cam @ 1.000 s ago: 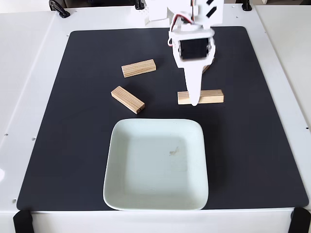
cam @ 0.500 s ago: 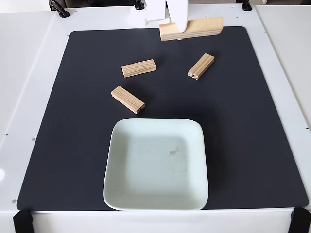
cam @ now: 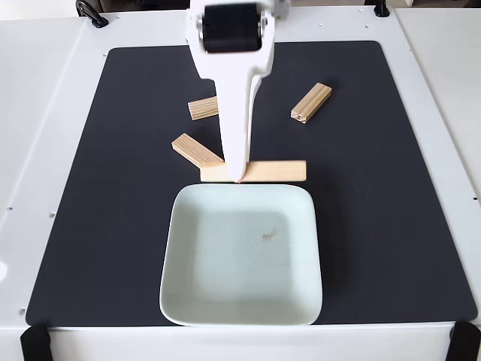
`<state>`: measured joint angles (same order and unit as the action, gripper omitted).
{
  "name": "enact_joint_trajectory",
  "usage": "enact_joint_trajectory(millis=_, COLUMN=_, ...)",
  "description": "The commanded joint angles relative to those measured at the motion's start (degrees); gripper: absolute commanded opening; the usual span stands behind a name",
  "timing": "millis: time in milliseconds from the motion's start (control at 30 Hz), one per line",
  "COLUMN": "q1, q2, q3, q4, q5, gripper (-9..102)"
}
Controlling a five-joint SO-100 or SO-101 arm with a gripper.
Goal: Pick up the wooden block and place them on the plate.
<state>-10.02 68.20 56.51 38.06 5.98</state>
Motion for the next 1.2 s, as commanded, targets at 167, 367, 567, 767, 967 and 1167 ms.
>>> enact_joint_trajectory(millis=167, q1=1.7, q2=-14.2, q3=-17.2, q4=-0.6, q5=-2.0, gripper=0)
enact_joint_trajectory(millis=367, q1=1.8, q2=-17.1, q3=-18.8, q4=-0.5, q5=-4.3, gripper=0)
enact_joint_trajectory(millis=567, q1=1.0, q2=-17.2, q3=-17.9, q4=-0.4, q5=-4.1, gripper=0)
enact_joint_trajectory(millis=767, q1=-0.1, q2=-16.7, q3=-18.1, q4=2.9, q5=-4.1, gripper=0)
enact_joint_trajectory(millis=967, q1=-0.1, q2=-16.4, q3=-18.7, q4=6.9, q5=-4.3, gripper=1)
enact_joint_trajectory(millis=1167, q1=0.5, q2=-16.4, q3=-18.8, q4=8.4, q5=-4.9, gripper=26)
